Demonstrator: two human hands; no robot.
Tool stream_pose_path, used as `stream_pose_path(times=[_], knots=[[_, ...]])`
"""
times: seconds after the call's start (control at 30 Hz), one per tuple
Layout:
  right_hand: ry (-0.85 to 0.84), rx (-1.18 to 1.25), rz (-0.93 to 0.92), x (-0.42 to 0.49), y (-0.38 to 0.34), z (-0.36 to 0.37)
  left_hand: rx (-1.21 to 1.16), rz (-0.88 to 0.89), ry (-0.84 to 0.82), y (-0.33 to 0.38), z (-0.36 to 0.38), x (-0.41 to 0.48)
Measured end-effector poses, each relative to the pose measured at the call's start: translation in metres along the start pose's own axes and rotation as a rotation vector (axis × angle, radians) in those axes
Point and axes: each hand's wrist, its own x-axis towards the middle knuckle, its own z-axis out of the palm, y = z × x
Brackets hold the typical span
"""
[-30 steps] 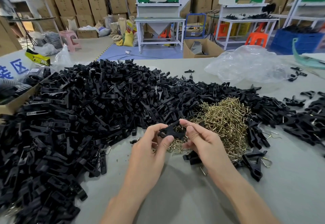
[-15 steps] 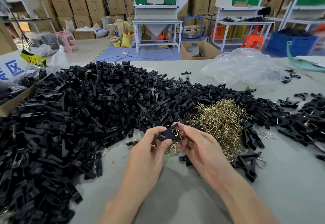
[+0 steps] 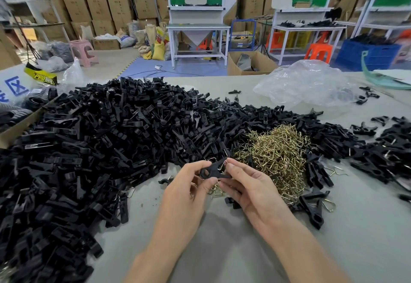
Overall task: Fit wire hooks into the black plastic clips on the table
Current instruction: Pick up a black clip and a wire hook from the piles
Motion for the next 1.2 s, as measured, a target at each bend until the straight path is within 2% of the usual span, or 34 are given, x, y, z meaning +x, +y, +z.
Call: stream_pose_path(times=[0.4,0.83,1.03,1.2], knots=[[0.141,-0.065,-0.068,-0.006,0.008,0.008,0.116,0.026,0.006,0.003,0.002,-0.004],[0.197,-0.11,-0.131,-0.008,0.009,0.014,0.137,0.017,0.04,0.002,0.006,-0.005],[0.194,-0.151,-0.115,-0.01,0.007,0.012,0.088,0.018,0.051,0.002,0.004,-0.005],[0.118,-0.109,-0.055,-0.009,0.003,0.009,0.053,0.009,0.063,-0.001,0.006,-0.005]])
